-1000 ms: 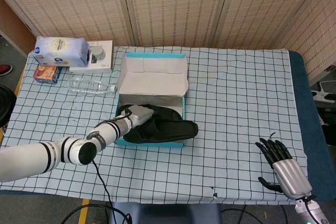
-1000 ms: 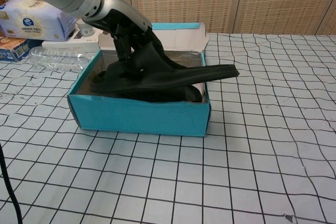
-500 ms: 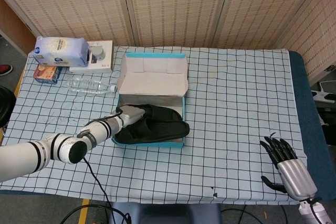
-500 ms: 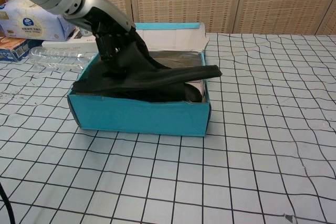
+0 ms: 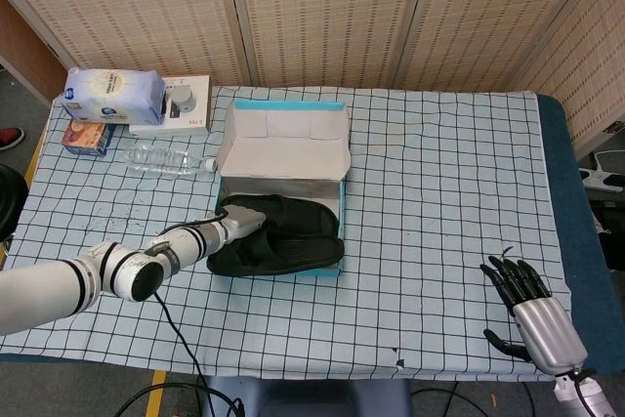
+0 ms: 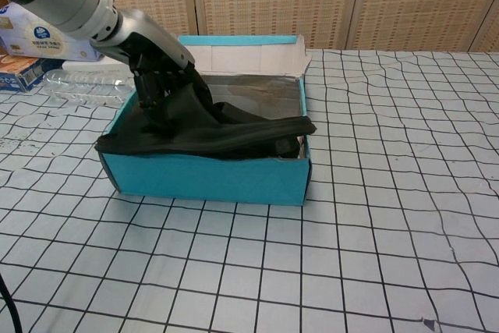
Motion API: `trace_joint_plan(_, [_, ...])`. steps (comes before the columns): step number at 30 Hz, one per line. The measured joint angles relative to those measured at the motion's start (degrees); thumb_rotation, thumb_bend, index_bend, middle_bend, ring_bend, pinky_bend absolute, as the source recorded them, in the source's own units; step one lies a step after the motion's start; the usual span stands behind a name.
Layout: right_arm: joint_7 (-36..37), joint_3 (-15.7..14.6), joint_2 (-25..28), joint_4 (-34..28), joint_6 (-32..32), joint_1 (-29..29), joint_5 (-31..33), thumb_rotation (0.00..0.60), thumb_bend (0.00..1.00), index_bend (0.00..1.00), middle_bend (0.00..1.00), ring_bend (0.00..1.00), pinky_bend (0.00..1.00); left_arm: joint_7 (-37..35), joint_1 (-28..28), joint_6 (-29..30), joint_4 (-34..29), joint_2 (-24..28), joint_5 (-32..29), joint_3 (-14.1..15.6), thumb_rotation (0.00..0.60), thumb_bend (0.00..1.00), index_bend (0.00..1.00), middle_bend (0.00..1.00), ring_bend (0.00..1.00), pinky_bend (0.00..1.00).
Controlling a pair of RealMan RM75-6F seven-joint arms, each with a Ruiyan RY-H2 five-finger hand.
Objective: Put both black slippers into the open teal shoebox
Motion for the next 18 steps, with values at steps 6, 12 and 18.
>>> trace_joint_plan(6, [0.07, 0.0, 0.05, -0.03, 0.01, -0.04, 0.1, 0.577, 0.14, 0.0, 0.0, 0.0, 0.0, -2.73, -1.21, -0.92, 4.09, -3.26, 0.48, 2.21, 0.6, 0.69, 0.64, 0.74, 0.66, 0.6])
trace_joint_plan(12, [-0.05, 0.12, -0.01, -0.04, -0.38, 0.12, 0.41, 0.576, 0.14, 0.0, 0.0, 0.0, 0.0, -5.14, -2.11, -2.38, 8.26, -6.44, 1.67, 5.03, 0.6, 0.7, 0.65, 0.76, 0.67, 0.61])
trace_joint_plan(18, [-0.37, 0.03, -0.12, -0.13, -1.04, 0.34, 0.52, 0.577, 0.14, 0.0, 0.0, 0.0, 0.0, -7.59, -3.48, -4.24, 10.96, -9.23, 2.83, 7.91, 0.6, 0.7, 0.66, 0.77, 0.68, 0.61])
